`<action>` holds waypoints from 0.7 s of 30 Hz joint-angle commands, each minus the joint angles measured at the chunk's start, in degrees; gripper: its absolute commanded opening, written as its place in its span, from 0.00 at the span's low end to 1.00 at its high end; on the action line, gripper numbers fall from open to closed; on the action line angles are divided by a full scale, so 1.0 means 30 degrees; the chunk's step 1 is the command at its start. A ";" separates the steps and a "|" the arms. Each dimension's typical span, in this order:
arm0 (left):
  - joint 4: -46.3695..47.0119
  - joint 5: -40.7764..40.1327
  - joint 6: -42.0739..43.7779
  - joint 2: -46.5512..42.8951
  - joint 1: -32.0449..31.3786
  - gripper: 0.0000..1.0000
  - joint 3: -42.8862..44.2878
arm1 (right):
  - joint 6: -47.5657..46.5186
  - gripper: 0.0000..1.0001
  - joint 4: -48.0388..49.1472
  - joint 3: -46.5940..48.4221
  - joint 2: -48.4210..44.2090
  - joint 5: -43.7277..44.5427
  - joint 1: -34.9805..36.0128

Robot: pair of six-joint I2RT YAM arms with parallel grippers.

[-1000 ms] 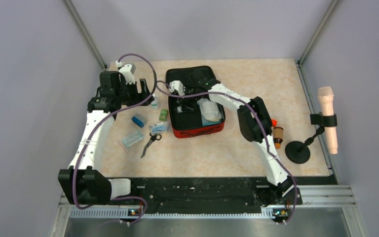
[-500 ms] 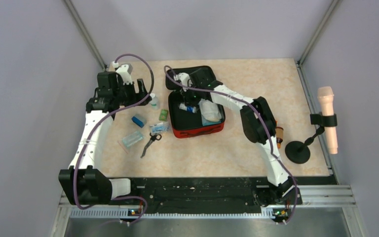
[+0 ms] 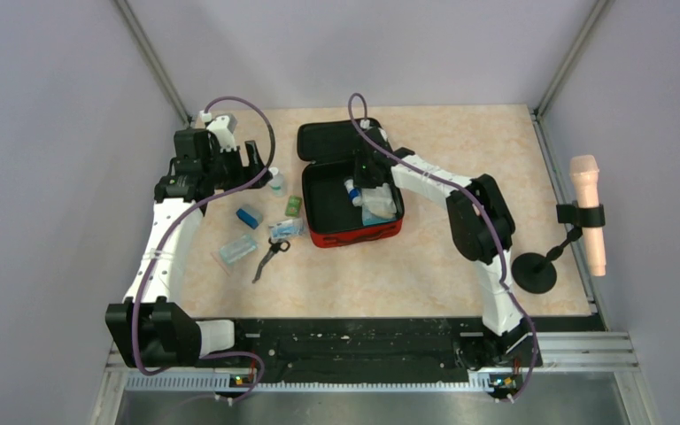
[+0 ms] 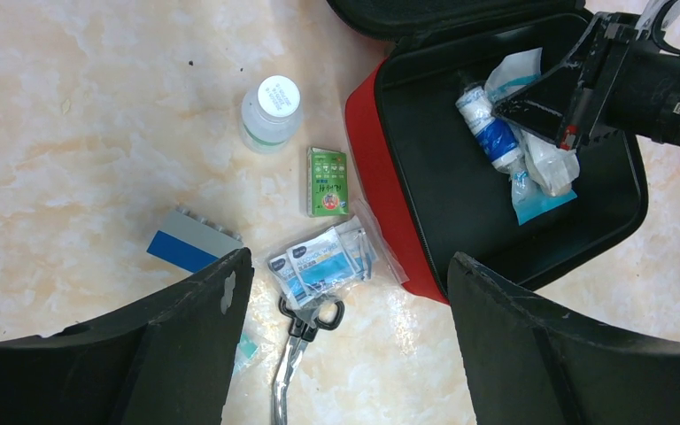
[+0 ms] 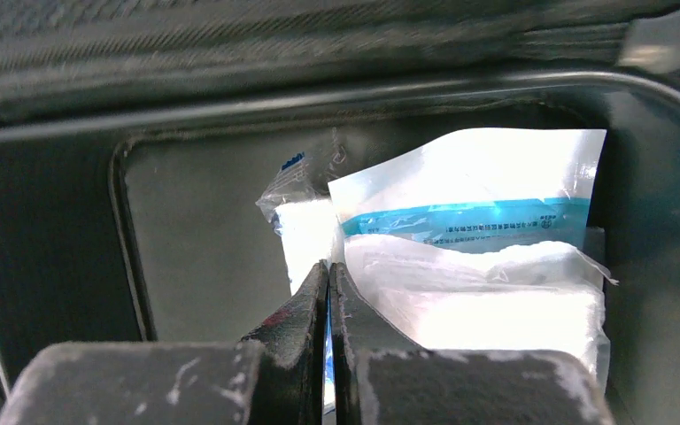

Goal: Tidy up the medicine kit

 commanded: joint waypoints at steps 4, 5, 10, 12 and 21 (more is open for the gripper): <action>0.0752 0.0329 -0.0184 -0.0562 0.0183 0.85 -0.0054 | 0.4124 0.00 0.0946 0.0463 -0.0123 0.1934 -0.0524; 0.0726 0.0305 -0.0172 -0.0580 0.0180 0.85 -0.0050 | 0.4216 0.00 0.1016 0.0587 -0.0029 0.1799 -0.0528; 0.0626 0.0258 -0.0112 -0.0721 0.0341 0.85 -0.0077 | 0.4314 0.14 0.1277 0.0927 0.0125 0.0970 -0.0528; 0.0593 0.0207 -0.0086 -0.0771 0.0366 0.85 -0.0174 | 0.4198 0.22 0.1504 0.0871 0.0033 0.0541 -0.0528; 0.0331 -0.0012 0.0328 -0.0801 0.0488 0.85 -0.0579 | 0.3517 0.25 0.1843 0.0754 -0.0701 -0.0011 -0.0528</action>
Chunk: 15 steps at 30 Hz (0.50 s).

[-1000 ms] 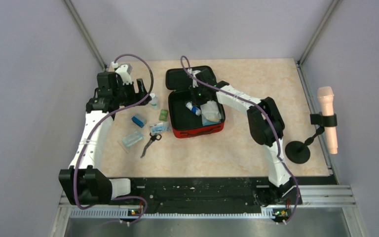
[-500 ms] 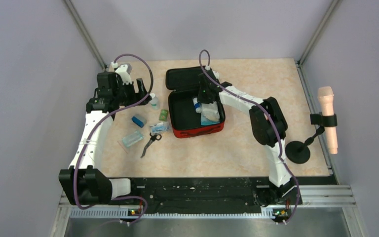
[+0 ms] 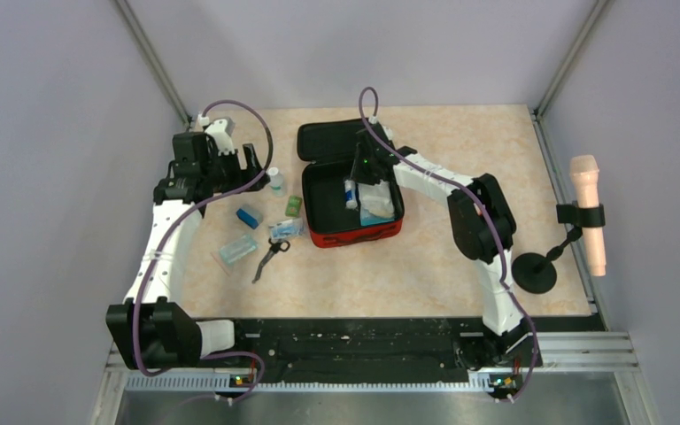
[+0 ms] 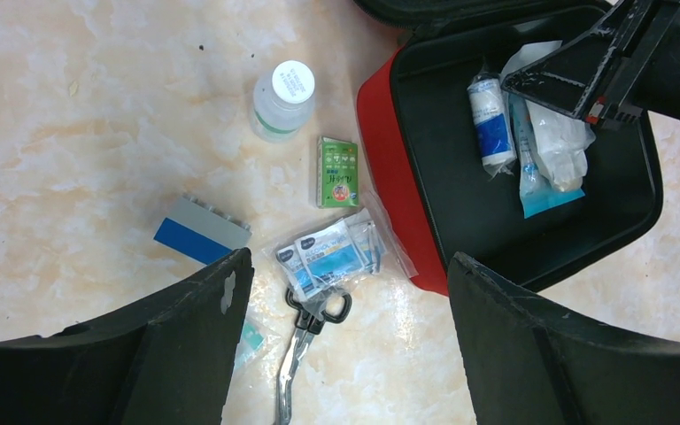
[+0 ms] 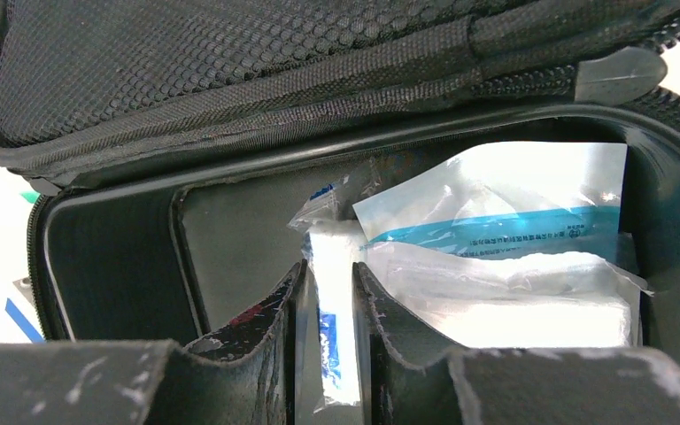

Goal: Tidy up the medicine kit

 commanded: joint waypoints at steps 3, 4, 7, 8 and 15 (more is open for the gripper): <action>-0.0215 -0.0253 0.0982 -0.0677 0.0140 0.85 -0.0257 | -0.1262 0.24 0.1322 0.0753 -0.1032 -0.1573 -0.0232; -0.0422 -0.0374 0.1228 -0.0730 0.0137 0.85 -0.0325 | -0.1752 0.25 0.1587 0.0804 -0.1192 -0.2230 -0.0229; -0.1135 -0.0701 0.1717 -0.0877 0.0135 0.85 -0.0409 | -0.3475 0.27 0.2024 0.1189 -0.1593 -0.4553 -0.0291; -0.1383 -0.0797 0.1741 -0.0934 0.0147 0.85 -0.0418 | -0.3951 0.30 0.2027 0.1313 -0.1830 -0.5477 -0.0423; -0.2681 -0.5252 0.0905 -0.1719 0.0150 0.88 -0.1525 | -0.5775 0.45 0.1995 -0.0078 -0.5073 -1.3508 -0.2759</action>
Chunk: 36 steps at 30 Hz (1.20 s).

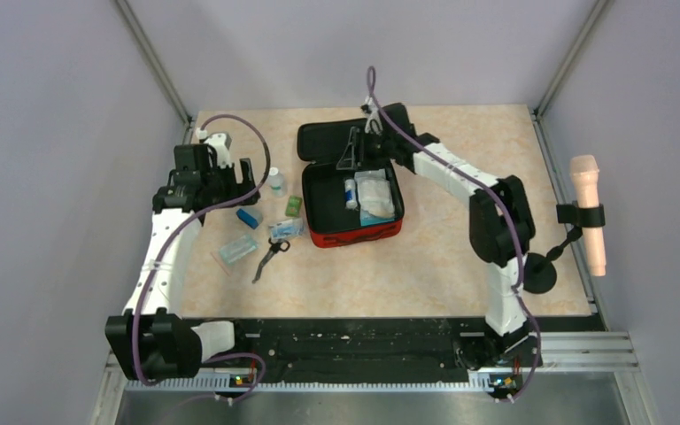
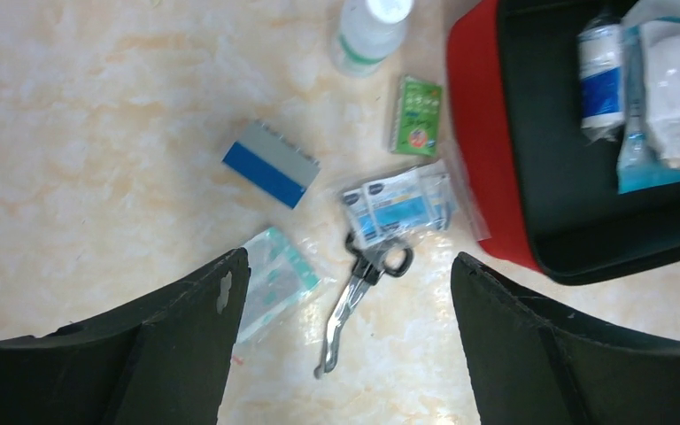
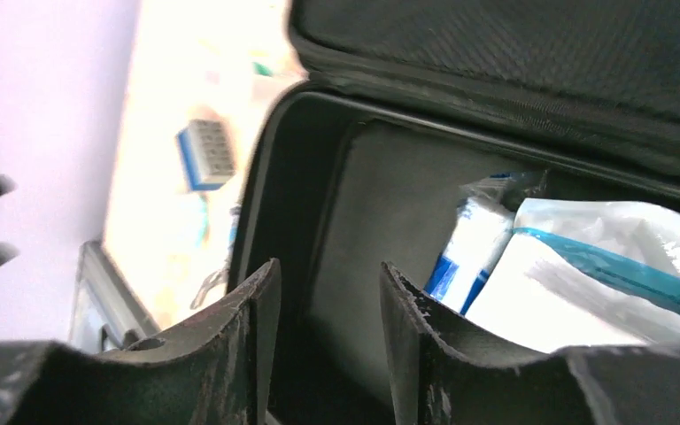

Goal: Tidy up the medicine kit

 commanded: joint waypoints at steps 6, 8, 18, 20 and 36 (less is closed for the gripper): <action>-0.4051 -0.0490 0.5544 -0.0387 0.0140 0.80 -0.1038 | -0.5217 0.47 0.1196 -0.3943 -0.7404 -0.4523 -0.2669; -0.4543 0.0019 0.7871 -0.0370 0.0155 0.77 -0.1548 | -0.6287 0.47 0.0719 -0.5001 -0.8397 -0.3686 -0.2681; -0.2182 -0.1237 1.4656 -0.0032 -0.0436 0.66 -0.6172 | -0.8238 0.50 -0.0328 -0.6107 -0.9722 -0.1698 -0.2692; -0.1016 -0.1816 1.4660 0.0075 -0.0601 0.66 -0.6819 | -0.8322 0.50 -0.0343 -0.5885 -0.9611 -0.1510 -0.2704; 0.3925 -0.6439 1.5070 0.3180 -0.2863 0.29 -0.8837 | -0.7720 0.51 -0.0245 -0.4966 -0.8319 -0.1854 -0.2708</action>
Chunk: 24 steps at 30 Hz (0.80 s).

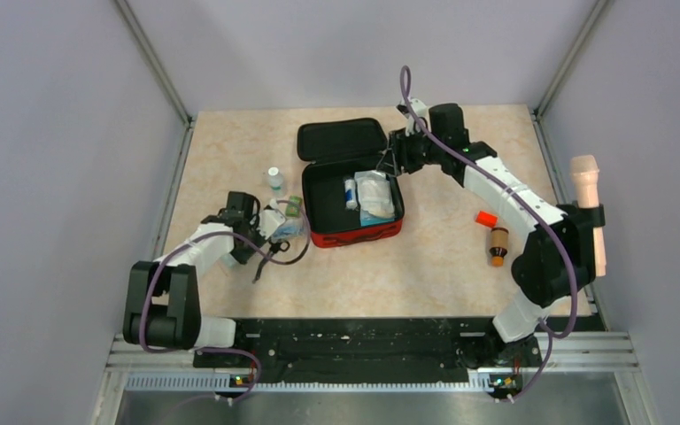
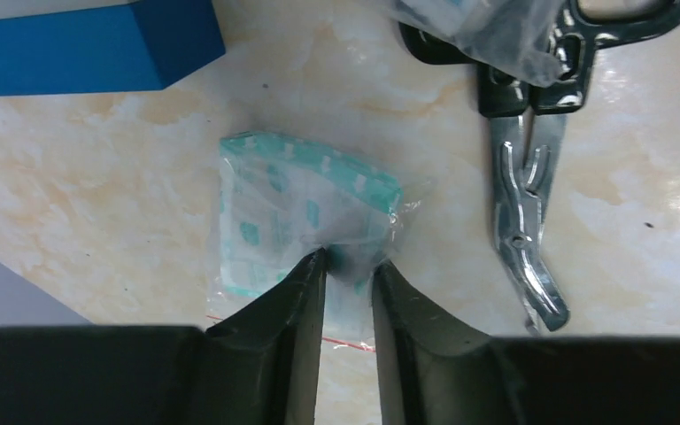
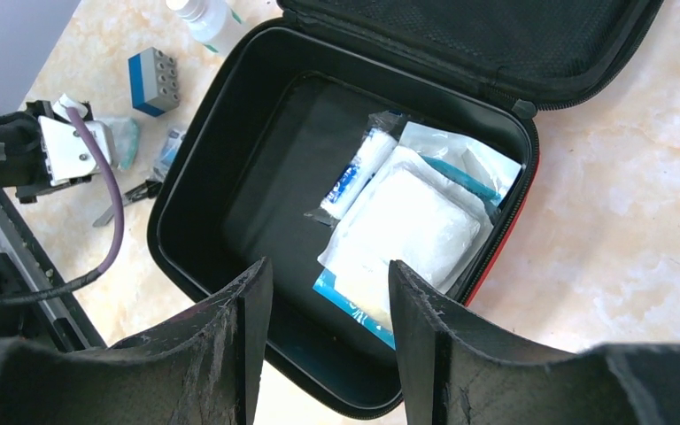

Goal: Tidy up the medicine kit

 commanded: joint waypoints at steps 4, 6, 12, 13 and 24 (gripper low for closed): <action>-0.1894 -0.0541 -0.0668 -0.0128 -0.0051 0.02 0.1837 | -0.0371 0.50 -0.0047 0.1389 0.0149 0.0085 0.0077; -0.4398 0.0789 -0.1212 -0.1041 -0.0051 0.00 0.3522 | -0.0874 0.50 -0.0635 0.1706 0.0083 0.0229 0.0084; -1.0088 0.9984 -0.2415 -0.2701 -0.0379 0.00 0.9231 | -0.1916 0.50 -0.2227 0.1509 -0.0587 0.0598 0.0045; -1.0320 1.1585 -0.2680 -0.2561 -0.0626 0.00 1.0108 | -0.1910 0.51 -0.2335 0.1407 -0.0724 0.0709 -0.0007; -0.1483 1.6575 -1.3775 0.2690 -0.3006 0.00 1.4951 | -0.0889 0.51 -0.3112 0.1281 -0.1549 0.0269 -0.1474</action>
